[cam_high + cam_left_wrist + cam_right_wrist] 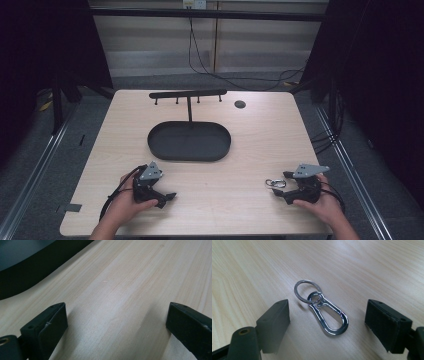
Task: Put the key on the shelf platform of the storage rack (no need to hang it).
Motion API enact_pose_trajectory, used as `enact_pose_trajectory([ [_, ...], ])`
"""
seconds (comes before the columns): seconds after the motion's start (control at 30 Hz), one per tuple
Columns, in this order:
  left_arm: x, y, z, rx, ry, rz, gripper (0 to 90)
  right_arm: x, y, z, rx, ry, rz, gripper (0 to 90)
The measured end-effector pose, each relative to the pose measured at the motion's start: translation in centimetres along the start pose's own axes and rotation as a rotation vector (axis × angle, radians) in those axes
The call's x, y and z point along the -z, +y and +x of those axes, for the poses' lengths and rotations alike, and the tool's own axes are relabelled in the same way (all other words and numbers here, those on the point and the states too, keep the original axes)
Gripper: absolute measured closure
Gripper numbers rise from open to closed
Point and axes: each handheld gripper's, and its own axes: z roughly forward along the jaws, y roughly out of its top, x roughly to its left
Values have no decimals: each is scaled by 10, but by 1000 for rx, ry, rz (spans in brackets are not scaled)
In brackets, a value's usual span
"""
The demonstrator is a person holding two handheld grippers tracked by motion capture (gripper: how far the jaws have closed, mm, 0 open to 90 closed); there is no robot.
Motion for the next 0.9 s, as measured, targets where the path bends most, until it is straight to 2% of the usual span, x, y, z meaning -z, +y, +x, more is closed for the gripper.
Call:
enact_pose_trajectory([
  [0.17, 0, 0, 0, 0, 0, 0, 35, 1, 0, 0, 3, 0, 4, 194],
  [0.23, 0, 0, 0, -2, 0, 2, 35, 1, 2, 0, 5, 1, 23, 197],
  [0.43, 0, 0, 0, 0, 0, 0, 35, 4, 11, 2, 12, 12, 120, 226],
  [0.47, 0, 0, 0, 0, 0, 0, 35, 4, 11, 2, 12, 12, 120, 226],
  [0.5, 0, 0, 0, -3, 0, 2, 35, 6, 16, 2, 20, 23, 180, 251],
  [0.53, 0, 0, 0, -3, 0, 2, 34, 6, 16, 2, 20, 23, 180, 251],
  [0.63, 0, 0, 0, 0, -2, 2, 35, 11, 24, 3, 47, 35, 254, 276],
  [0.7, 0, 0, 0, -1, 0, 4, 35, 14, 27, 2, 35, 50, 259, 304],
  [0.9, 1, 0, 0, -4, 1, 6, 34, 17, 39, 0, 60, 56, 336, 369],
])
